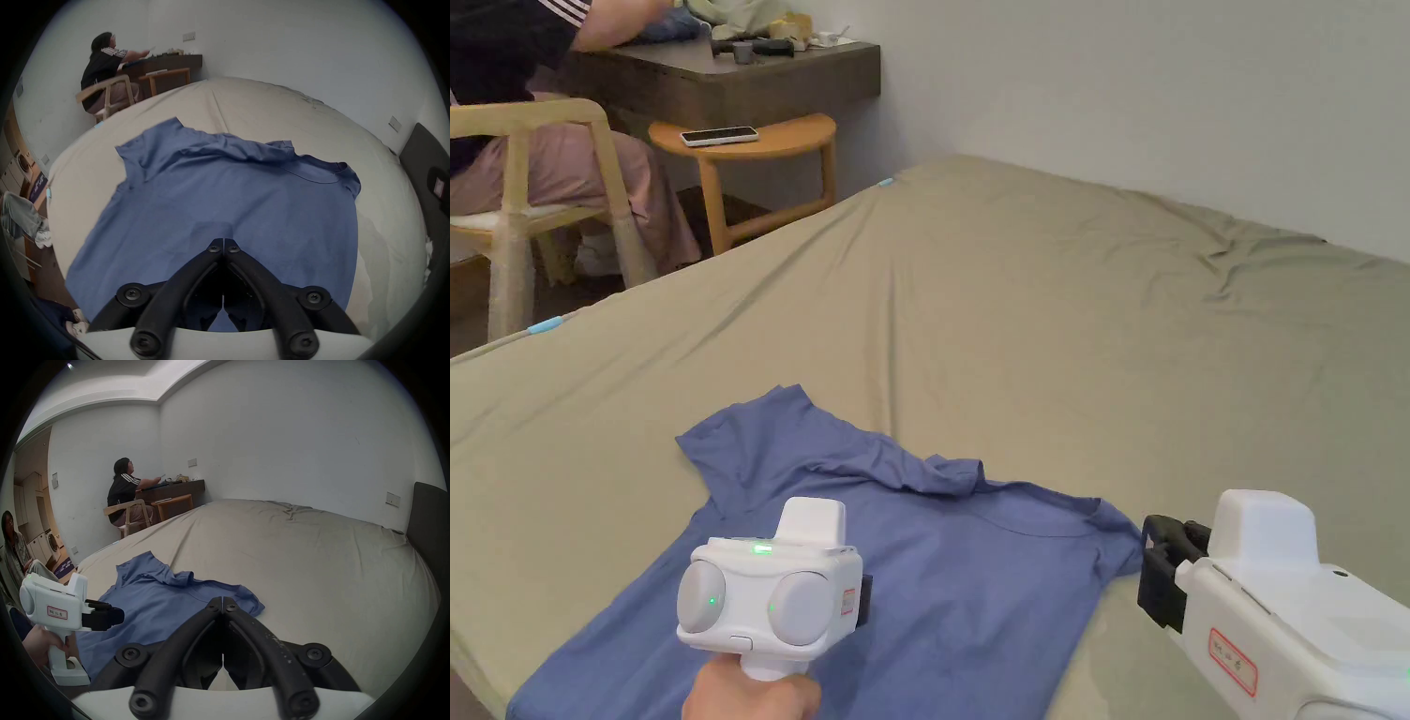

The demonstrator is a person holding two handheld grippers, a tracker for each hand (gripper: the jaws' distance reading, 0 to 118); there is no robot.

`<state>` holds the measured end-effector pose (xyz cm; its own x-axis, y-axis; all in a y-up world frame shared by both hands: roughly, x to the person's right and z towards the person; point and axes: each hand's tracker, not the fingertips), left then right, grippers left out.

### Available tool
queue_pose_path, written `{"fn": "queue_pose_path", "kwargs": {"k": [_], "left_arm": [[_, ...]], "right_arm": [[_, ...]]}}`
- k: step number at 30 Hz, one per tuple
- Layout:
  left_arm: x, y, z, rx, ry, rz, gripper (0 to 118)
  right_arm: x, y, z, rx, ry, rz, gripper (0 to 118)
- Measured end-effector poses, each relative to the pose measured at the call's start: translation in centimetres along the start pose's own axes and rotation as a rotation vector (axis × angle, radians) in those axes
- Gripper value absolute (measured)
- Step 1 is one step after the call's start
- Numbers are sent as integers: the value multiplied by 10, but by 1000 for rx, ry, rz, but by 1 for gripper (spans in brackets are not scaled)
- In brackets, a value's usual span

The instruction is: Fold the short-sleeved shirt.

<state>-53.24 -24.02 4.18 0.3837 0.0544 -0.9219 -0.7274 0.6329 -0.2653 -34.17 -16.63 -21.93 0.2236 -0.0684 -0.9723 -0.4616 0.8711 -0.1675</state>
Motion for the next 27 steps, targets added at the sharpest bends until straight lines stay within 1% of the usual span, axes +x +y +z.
{"fn": "queue_pose_path", "kwargs": {"k": [1,2,3,4,5,6,7,8,9,10,13,14,15,16,17,19,20,21,22,23,24,25,26,27], "left_arm": [[-3,1,0,12,-12,20,8],[-2,-2,9,49,-17,26,64],[-6,1,7,56,-22,19,116],[-8,4,2,44,-20,26,114],[-6,4,8,59,-104,50,104],[3,0,20,41,-60,46,107],[8,0,19,21,-50,43,114],[15,-3,15,-27,-42,-8,118],[25,-8,11,-50,-12,-49,118],[9,4,-27,-62,4,-78,118],[18,-4,-54,-137,-61,-74,115],[24,-10,-50,-168,-58,-89,116],[30,-14,-50,-130,6,-134,113],[30,-15,-43,-96,-8,-105,107],[29,-12,-38,-112,-6,-59,104],[20,-10,-28,-71,40,-36,92],[16,-10,-21,-29,22,-23,66],[13,-9,-18,3,35,-46,32],[4,-9,-26,-5,25,-41,0],[-2,-13,-27,-7,49,-20,0],[-8,-16,-30,-17,-22,13,0],[-10,-18,-31,-68,-20,28,0],[-6,-17,-24,-54,-24,26,0],[-4,-16,-15,9,-35,17,0]], "right_arm": [[2,-1,0,-1,-1,0,1],[4,-1,0,-1,-5,2,1],[6,-1,1,2,-10,9,1],[6,-1,1,1,-11,12,1],[9,-2,2,2,-14,10,1],[12,-2,4,1,-13,1,1],[14,-3,5,0,-13,-7,1],[15,-3,6,-1,-16,-12,1],[16,-4,6,-1,-20,-12,1],[18,-5,6,-3,-23,-11,1],[21,-8,6,-16,-28,-13,1],[22,-9,6,-21,-32,-15,1],[23,-10,7,-23,-34,-19,1],[24,-10,7,-24,-33,-23,1],[25,-10,7,-27,-34,-21,1],[26,-11,10,-28,-38,-6,1],[27,-11,11,-27,-43,-6,1],[29,-11,12,-25,-44,-11,1],[30,-12,14,-24,-45,-24,1],[32,-12,16,-26,-44,-34,1],[33,-12,18,-26,-45,-41,1],[33,-12,21,-27,-45,-43,1],[34,-12,24,-26,-45,-39,1],[35,-12,29,-22,-50,-35,1]]}}
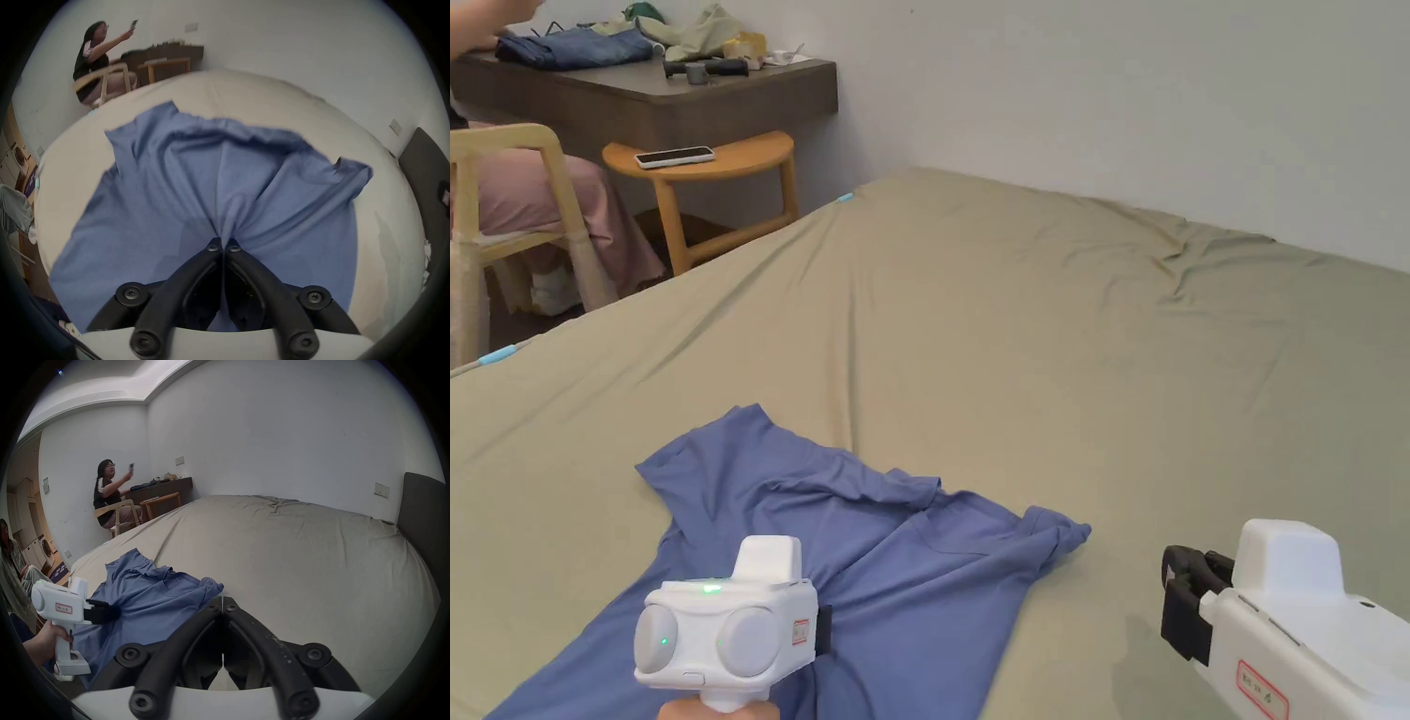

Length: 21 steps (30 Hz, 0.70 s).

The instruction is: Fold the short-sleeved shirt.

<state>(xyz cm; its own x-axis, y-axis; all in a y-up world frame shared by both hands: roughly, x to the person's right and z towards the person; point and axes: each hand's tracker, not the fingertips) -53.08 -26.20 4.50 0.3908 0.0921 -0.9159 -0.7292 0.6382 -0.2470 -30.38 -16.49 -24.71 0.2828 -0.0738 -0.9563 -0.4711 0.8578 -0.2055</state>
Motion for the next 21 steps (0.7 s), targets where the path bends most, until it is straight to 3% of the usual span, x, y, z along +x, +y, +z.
{"fn": "queue_pose_path", "kwargs": {"k": [6,11,16,21], "left_arm": [[44,22,71,157,-130,-48,0],[113,34,102,229,-230,-129,0],[254,10,147,222,-440,-323,0],[392,-48,195,209,-687,-452,0]], "right_arm": [[27,-1,47,51,-39,-63,1],[70,-14,120,85,-147,-114,1],[126,-42,223,126,-295,-202,1],[180,-70,329,156,-493,-209,1]]}}
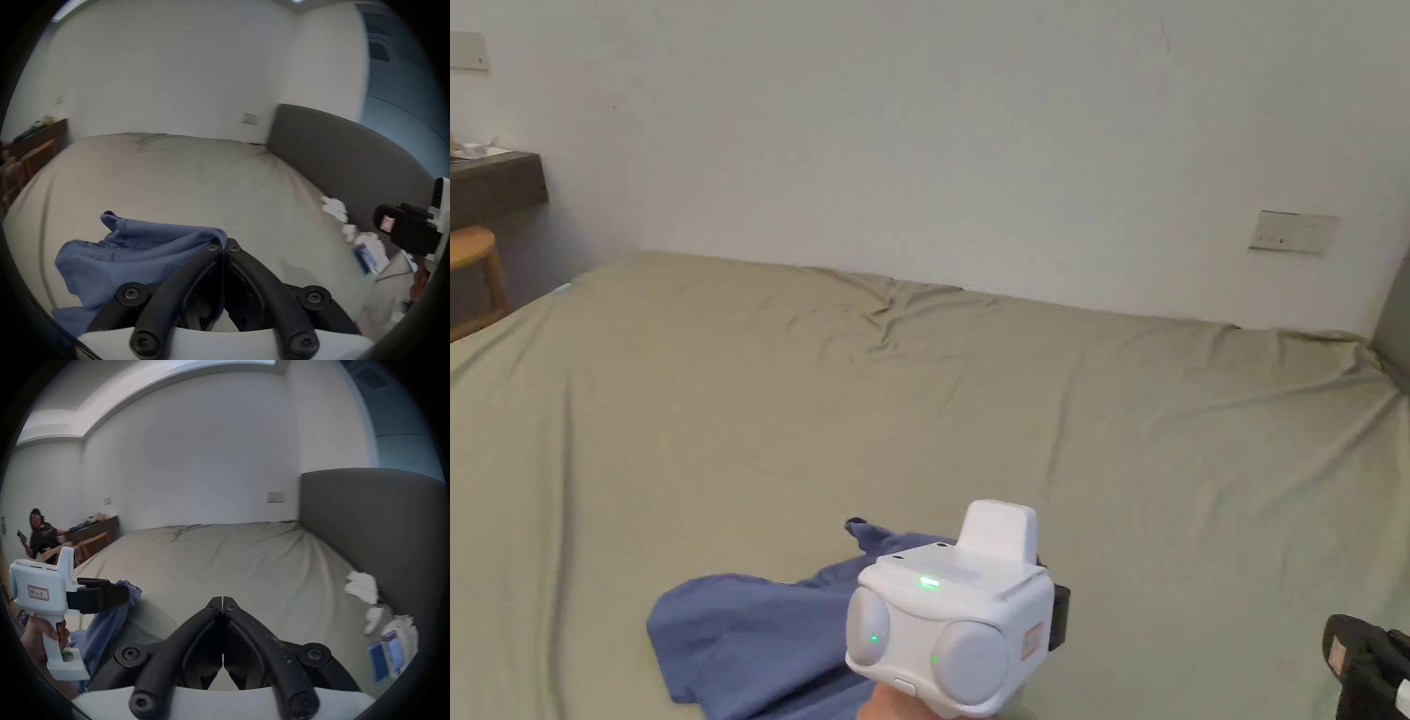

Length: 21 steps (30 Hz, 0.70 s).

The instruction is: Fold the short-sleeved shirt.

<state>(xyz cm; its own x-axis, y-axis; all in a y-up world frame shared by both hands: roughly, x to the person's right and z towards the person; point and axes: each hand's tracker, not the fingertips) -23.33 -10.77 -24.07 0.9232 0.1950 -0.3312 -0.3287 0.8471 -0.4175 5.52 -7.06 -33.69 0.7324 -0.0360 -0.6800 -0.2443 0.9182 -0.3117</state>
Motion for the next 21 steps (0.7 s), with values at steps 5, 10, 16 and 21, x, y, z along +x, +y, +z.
{"fn": "queue_pose_path", "kwargs": {"k": [5,10,16,21], "left_arm": [[126,-10,-15,-43,-166,-125,0],[193,-51,-15,-161,-319,-85,0],[209,-109,-47,-332,-228,-144,0],[195,-122,-63,-500,-241,-98,110]], "right_arm": [[79,-6,54,17,-147,-25,1],[127,-20,86,14,-226,-59,1],[116,-29,96,-9,-227,-80,1],[111,-31,89,-15,-190,-74,1]]}}
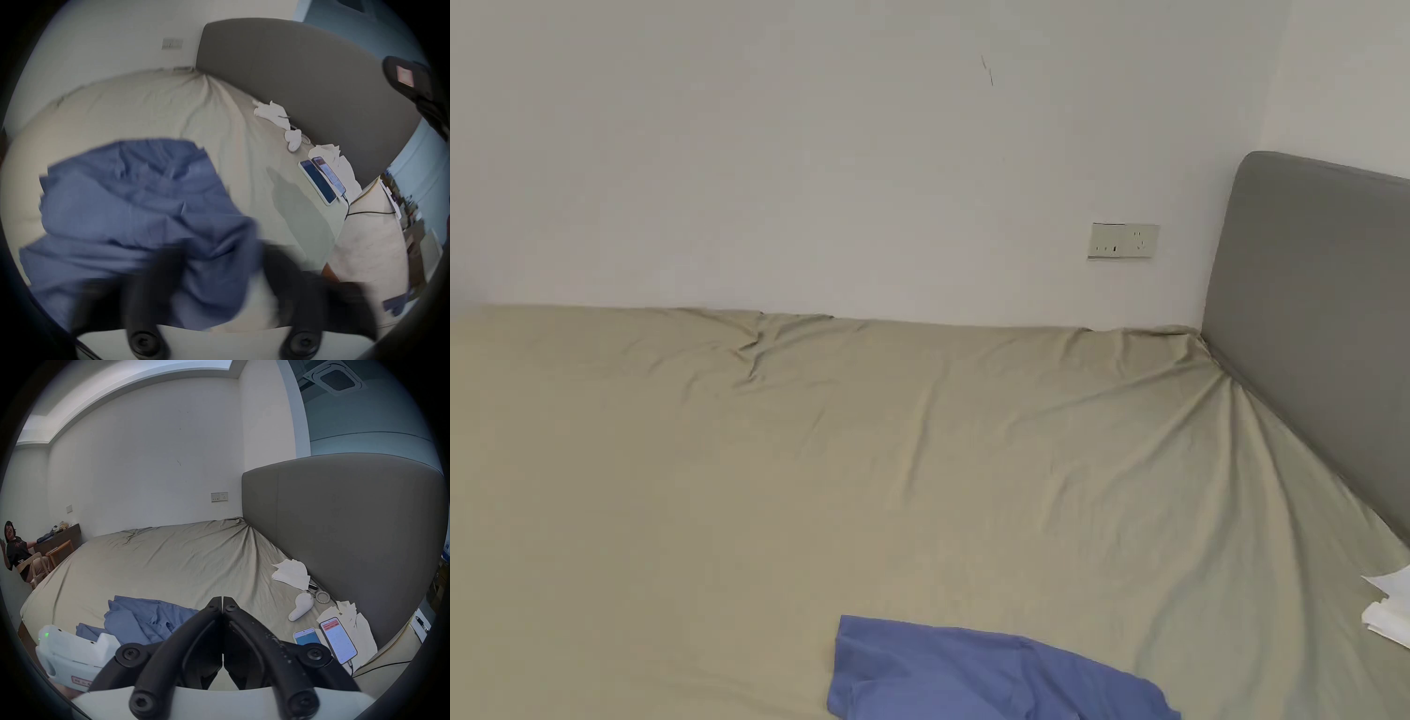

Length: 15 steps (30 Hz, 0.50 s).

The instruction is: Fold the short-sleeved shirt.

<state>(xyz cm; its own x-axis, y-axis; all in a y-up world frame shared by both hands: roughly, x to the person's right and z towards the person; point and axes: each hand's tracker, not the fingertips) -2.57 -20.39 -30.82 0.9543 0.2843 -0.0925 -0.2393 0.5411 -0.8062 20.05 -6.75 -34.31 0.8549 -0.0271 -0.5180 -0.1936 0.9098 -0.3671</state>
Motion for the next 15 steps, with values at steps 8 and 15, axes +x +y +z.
{"fn": "queue_pose_path", "kwargs": {"k": [8,15], "left_arm": [[-55,-25,130,273,48,136,111],[-158,-114,280,547,349,357,0]], "right_arm": [[-6,4,5,33,46,8,1],[-17,-2,15,34,74,48,1]]}}
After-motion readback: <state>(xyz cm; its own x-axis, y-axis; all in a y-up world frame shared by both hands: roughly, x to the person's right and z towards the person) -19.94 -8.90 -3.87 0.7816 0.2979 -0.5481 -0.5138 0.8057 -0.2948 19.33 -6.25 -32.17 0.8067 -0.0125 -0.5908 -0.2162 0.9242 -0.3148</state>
